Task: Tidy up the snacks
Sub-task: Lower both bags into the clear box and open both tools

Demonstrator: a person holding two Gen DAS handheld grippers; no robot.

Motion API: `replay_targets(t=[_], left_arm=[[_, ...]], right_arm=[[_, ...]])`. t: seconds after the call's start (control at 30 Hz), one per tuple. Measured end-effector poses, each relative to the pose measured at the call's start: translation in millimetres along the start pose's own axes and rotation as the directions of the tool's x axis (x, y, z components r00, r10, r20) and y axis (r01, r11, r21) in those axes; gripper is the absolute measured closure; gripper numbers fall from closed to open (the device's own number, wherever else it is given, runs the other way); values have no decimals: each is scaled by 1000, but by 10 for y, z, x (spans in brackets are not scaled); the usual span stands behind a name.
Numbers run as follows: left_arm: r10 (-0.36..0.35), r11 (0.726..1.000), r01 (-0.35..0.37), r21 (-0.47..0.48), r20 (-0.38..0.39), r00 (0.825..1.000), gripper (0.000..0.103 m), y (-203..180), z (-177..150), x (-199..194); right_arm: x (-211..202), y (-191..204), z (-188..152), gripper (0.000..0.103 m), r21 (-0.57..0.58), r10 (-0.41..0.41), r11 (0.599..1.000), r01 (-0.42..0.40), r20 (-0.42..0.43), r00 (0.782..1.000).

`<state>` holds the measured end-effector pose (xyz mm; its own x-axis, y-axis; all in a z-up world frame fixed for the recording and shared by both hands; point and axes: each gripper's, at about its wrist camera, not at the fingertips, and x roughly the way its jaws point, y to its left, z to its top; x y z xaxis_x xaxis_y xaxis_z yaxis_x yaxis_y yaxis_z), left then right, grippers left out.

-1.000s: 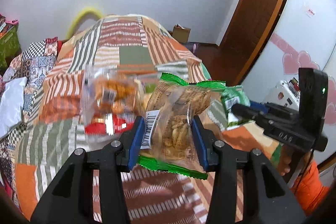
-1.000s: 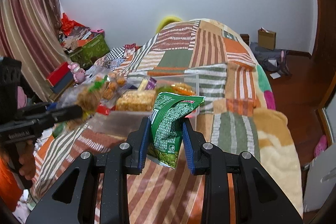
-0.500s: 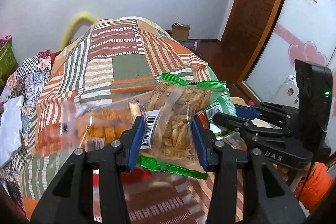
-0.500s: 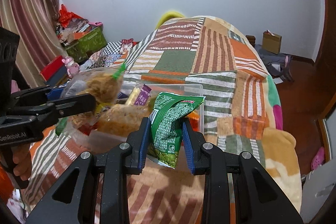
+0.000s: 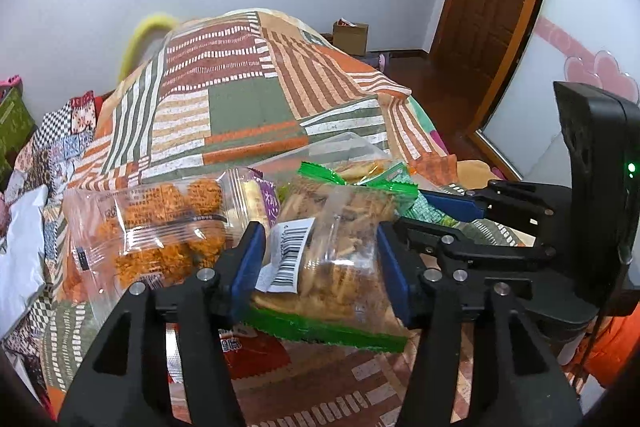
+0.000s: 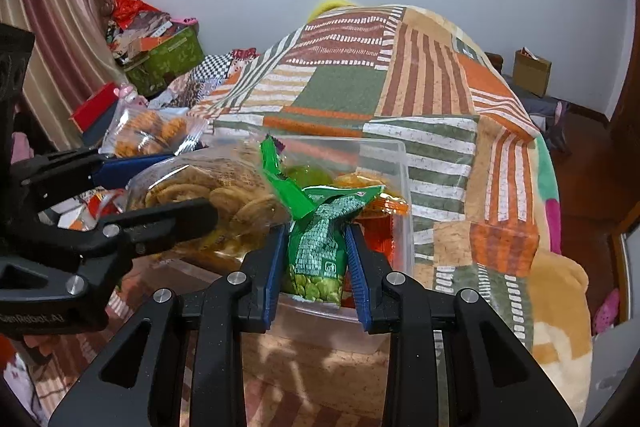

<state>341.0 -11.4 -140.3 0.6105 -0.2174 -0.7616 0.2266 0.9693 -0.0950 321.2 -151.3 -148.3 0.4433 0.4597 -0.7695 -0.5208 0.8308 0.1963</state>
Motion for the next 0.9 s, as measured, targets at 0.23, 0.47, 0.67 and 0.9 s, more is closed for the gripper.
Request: replay_targets(t=[0.23, 0.47, 0.67, 0.9], left_arm=[[-25, 999, 27, -43, 26, 999, 47, 11, 17, -223], [-25, 997, 35, -75, 131, 991, 47, -7, -8, -761], [16, 997, 4, -83, 235, 972, 47, -36, -76, -1274], [76, 996, -52, -79, 349, 934, 37, -139, -262, -1865]], right_arm=[[-165, 27, 7, 70, -4, -14, 1000, 14, 10, 1000], [-528, 59, 51, 66, 15, -9, 1000, 8, 65, 998], [-977, 226, 72, 66, -3, -8, 1000, 9, 147, 989], [-1477, 449, 39, 56, -13, -2, 1000, 6, 249, 969]])
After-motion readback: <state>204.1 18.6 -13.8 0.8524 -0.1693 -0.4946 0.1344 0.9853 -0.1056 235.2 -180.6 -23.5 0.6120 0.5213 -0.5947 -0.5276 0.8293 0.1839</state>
